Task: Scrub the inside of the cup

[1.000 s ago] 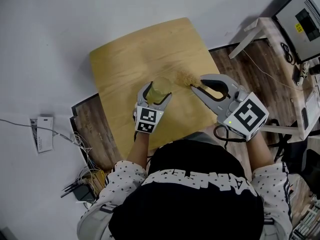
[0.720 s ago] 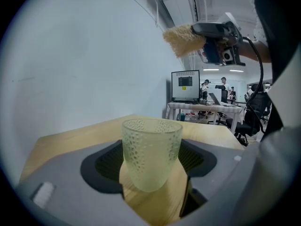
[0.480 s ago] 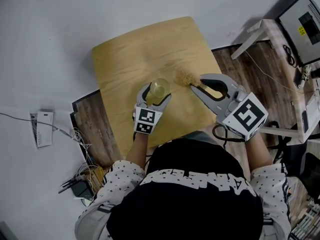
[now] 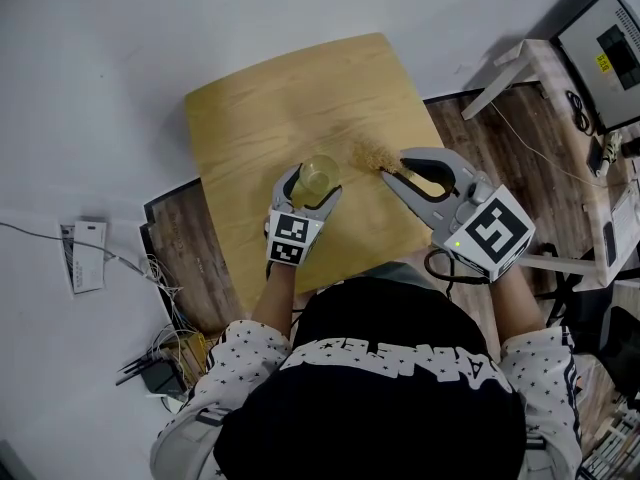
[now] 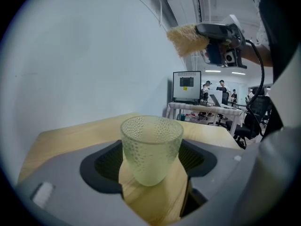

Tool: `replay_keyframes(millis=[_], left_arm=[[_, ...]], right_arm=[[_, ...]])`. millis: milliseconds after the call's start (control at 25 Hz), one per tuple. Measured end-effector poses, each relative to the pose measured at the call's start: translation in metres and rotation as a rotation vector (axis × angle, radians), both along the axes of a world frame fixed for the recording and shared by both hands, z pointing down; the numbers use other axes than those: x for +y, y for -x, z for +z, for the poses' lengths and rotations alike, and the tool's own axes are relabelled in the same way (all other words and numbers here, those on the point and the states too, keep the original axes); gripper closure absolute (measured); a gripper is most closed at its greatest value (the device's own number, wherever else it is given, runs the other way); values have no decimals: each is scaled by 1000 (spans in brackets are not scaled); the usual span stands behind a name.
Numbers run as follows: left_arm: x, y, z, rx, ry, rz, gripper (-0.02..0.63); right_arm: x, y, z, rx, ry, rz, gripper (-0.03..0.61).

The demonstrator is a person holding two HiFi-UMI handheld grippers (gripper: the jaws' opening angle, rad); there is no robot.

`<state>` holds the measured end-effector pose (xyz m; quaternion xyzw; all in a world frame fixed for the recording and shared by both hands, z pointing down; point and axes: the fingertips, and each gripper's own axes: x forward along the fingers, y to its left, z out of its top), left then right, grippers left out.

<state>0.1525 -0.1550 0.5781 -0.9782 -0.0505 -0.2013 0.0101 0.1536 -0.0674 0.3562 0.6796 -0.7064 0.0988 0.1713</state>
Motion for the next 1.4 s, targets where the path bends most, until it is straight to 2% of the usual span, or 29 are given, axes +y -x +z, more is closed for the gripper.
replay_keyframes(millis=[240,520,880,1040,1200,1240,1400], left_arm=[[-2,1,-11,46,2,-10,244],[-1,13,-23,102,52,-13,221],[-18,47,-56,191,55,-138,232],[-28,62,-71,204,30,-197,355],[-43,79,-87,161,-45,-287,591],[-45,84,-91,151,-50,-304,614],[-46,100,-117,181,-63,-342,614]], right_arm=[[2,0,0,-2,-4,0,520],[1,3,-1,-8,-22,-7,518],[-6,3,-4,-33,-59,-37,517],[-12,3,-5,-34,-77,-61,517],[-17,-3,-8,-64,-114,-63,517],[-18,-4,-8,-70,-119,-65,517],[-26,-4,-6,-91,-136,-100,517]])
